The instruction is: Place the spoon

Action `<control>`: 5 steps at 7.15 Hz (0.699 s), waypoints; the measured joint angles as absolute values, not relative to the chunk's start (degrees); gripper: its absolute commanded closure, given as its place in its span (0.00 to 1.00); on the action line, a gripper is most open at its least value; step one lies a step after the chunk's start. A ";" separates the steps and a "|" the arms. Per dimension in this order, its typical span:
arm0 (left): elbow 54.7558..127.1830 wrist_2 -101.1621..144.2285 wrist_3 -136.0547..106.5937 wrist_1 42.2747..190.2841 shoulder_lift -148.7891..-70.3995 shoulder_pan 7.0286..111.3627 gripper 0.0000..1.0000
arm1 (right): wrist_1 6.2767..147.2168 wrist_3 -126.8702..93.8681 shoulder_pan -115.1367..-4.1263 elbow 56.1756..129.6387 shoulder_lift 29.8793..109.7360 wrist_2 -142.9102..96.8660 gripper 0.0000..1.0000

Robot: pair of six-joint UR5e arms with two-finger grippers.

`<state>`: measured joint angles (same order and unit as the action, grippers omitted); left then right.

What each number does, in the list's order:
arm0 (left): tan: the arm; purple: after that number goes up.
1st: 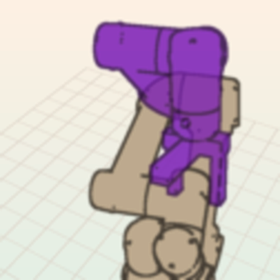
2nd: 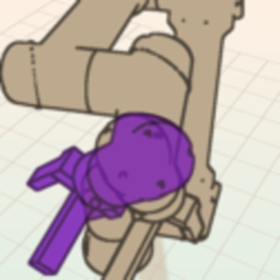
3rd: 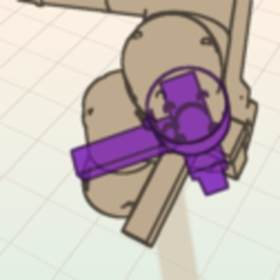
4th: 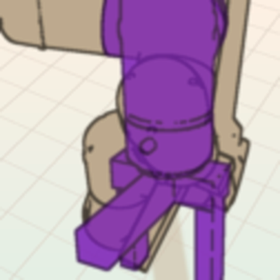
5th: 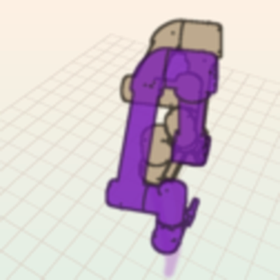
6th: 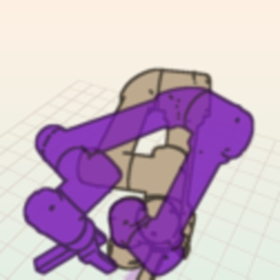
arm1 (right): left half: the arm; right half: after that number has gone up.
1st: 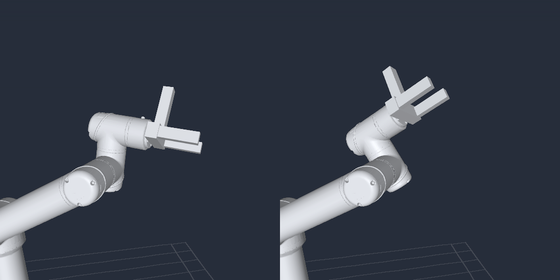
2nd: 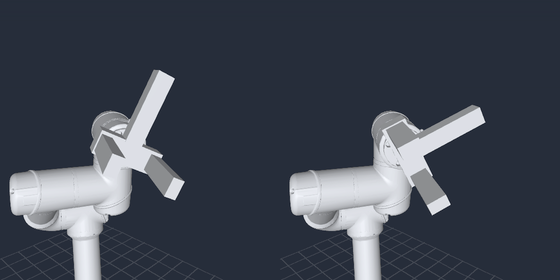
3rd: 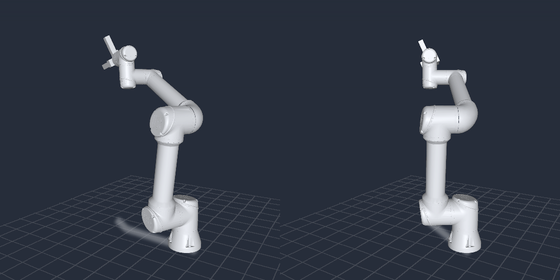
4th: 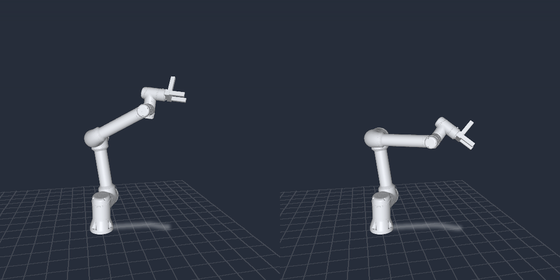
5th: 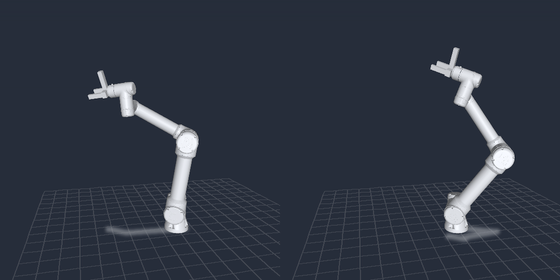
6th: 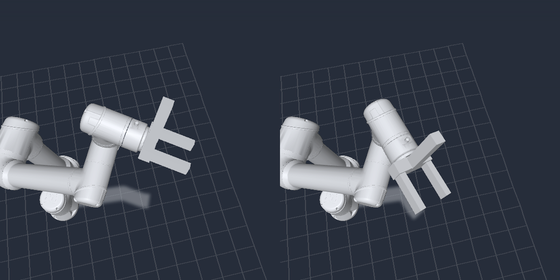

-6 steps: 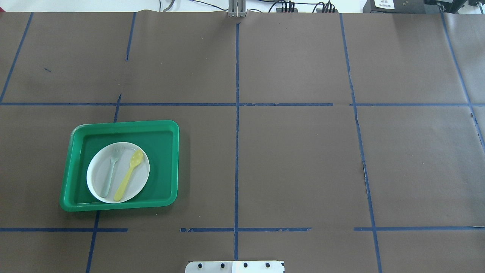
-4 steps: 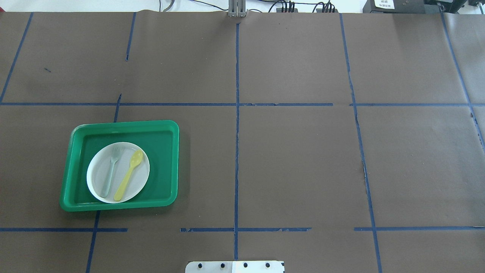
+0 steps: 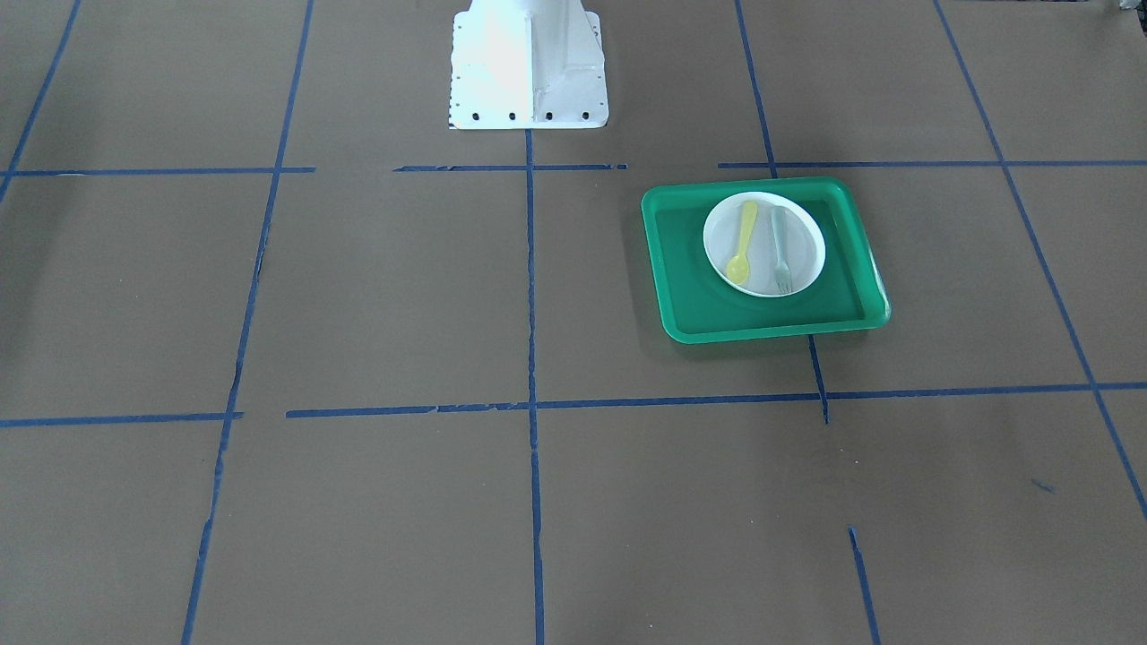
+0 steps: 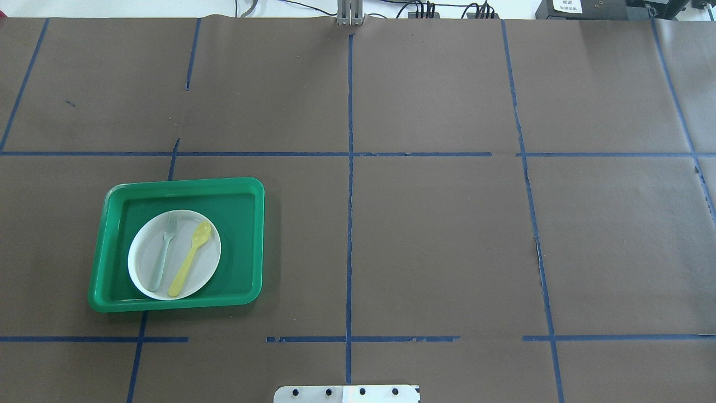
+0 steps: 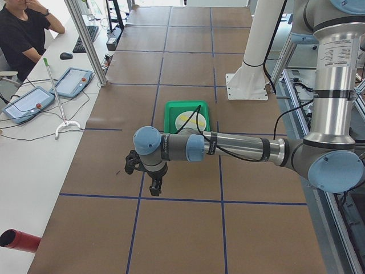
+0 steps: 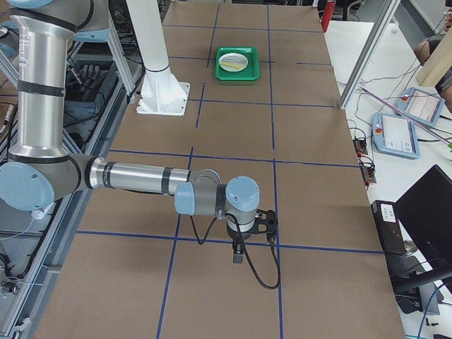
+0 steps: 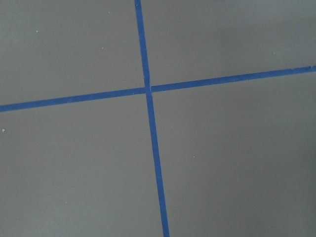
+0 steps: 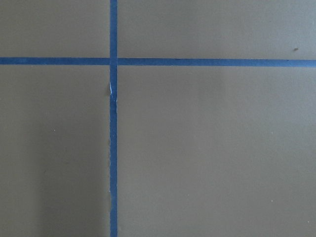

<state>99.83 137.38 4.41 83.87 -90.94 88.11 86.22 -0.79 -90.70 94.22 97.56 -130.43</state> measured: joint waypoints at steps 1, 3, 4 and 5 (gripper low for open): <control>103.75 136.78 -1.03 83.80 -91.27 86.53 0.00 | 86.20 -0.77 -90.70 94.22 97.56 -130.43 0.00; 111.11 135.19 -20.34 84.38 -92.54 76.76 0.00 | 86.20 -0.77 -90.70 94.22 97.56 -130.43 0.00; 112.95 134.32 -31.84 86.64 -94.27 69.97 0.00 | 86.21 -0.78 -90.70 94.22 97.56 -130.43 0.00; 113.57 132.55 -42.36 91.21 -95.35 63.63 0.00 | 86.22 -0.79 -90.70 94.22 97.55 -130.43 0.00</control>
<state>113.57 132.55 -42.36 91.21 -95.35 63.63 86.22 -0.79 -90.70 94.22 97.55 -130.43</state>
